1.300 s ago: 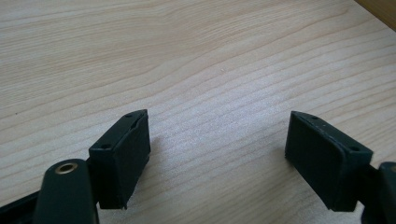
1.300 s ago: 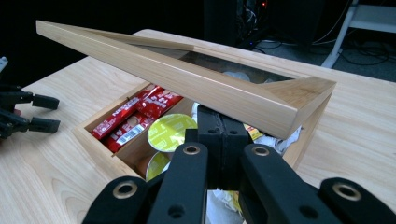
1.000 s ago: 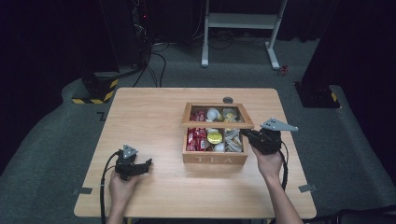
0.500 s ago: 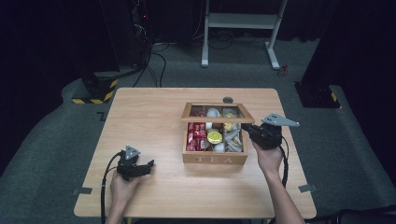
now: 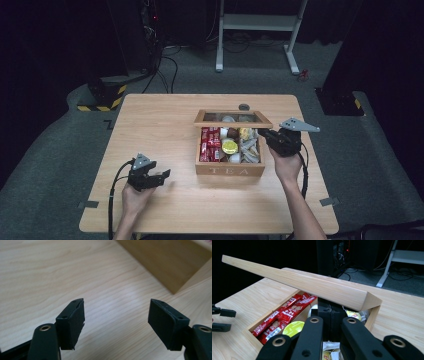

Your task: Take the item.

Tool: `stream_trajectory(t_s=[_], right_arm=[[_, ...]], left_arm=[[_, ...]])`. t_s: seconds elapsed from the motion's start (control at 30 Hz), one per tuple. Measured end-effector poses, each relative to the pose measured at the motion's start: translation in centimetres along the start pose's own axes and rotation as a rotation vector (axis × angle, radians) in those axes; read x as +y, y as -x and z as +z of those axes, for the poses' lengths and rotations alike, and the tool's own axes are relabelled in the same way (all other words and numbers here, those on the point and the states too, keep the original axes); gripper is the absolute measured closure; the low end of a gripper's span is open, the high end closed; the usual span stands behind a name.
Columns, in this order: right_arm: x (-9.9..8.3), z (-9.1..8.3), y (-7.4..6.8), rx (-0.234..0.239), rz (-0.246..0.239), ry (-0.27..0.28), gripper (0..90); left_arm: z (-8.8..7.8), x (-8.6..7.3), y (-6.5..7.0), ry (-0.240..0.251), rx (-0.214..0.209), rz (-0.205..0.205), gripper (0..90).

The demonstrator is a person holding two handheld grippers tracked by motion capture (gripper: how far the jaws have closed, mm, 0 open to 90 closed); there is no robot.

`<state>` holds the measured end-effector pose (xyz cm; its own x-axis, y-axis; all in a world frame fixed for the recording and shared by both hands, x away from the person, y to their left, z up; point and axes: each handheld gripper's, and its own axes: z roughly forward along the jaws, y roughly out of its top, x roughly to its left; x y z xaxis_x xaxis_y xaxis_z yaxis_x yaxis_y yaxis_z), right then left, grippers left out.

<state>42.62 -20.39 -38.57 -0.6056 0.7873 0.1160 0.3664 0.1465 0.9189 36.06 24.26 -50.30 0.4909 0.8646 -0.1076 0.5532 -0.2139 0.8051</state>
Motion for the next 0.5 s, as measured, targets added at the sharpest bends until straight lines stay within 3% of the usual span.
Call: stream_trajectory(t_s=[0.27,0.4,0.5], right_arm=[[0.3,0.1,0.1,-0.003,-0.001,0.006,90.0],[0.4,0.3,0.1,-0.005,-0.001,0.004,90.0],[0.6,0.3,0.1,-0.004,-0.001,0.004,90.0]], left_arm=[[0.0,2.1,1.3,0.037,-0.059,0.036,30.2],[0.4,2.7,1.9,0.040,-0.086,0.033,29.4],[0.8,3.0,2.3,0.034,-0.086,0.048,28.7]])
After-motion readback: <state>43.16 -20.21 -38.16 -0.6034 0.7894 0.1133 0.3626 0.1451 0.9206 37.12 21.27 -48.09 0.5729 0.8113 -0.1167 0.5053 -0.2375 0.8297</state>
